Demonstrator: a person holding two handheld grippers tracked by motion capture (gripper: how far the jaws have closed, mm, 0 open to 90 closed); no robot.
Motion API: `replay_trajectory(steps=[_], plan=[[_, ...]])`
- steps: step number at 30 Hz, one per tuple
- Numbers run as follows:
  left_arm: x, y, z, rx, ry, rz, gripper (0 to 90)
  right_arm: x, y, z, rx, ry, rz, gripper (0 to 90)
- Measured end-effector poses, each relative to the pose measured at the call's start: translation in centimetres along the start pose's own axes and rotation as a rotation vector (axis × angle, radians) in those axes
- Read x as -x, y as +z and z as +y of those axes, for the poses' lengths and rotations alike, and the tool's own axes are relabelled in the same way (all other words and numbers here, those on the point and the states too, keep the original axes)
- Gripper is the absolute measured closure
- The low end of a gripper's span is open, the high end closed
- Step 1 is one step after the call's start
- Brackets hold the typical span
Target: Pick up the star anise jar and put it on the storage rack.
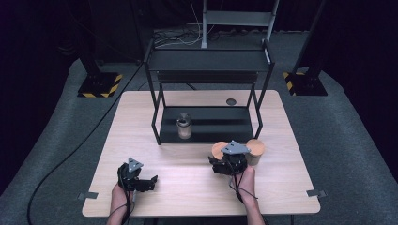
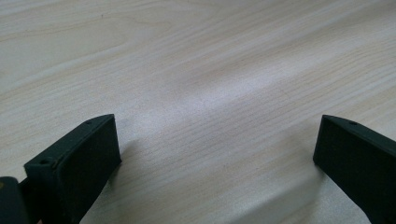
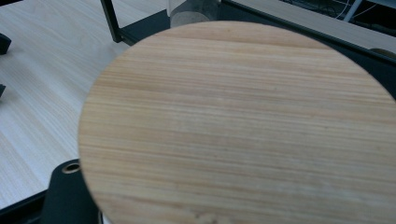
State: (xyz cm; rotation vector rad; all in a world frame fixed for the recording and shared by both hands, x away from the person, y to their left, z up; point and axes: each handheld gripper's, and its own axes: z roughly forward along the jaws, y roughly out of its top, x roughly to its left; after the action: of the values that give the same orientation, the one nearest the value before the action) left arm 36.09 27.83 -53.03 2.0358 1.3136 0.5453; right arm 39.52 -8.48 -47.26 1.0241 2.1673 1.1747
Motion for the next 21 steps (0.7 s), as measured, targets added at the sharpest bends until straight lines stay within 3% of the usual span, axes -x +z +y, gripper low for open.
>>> replay_trajectory(steps=[21], plan=[[0.0, 0.0, 0.0, 0.0, 0.0, 0.0, 0.0, 0.82, 1.06, 0.2, -0.013, 0.017, -0.01, 25.0]])
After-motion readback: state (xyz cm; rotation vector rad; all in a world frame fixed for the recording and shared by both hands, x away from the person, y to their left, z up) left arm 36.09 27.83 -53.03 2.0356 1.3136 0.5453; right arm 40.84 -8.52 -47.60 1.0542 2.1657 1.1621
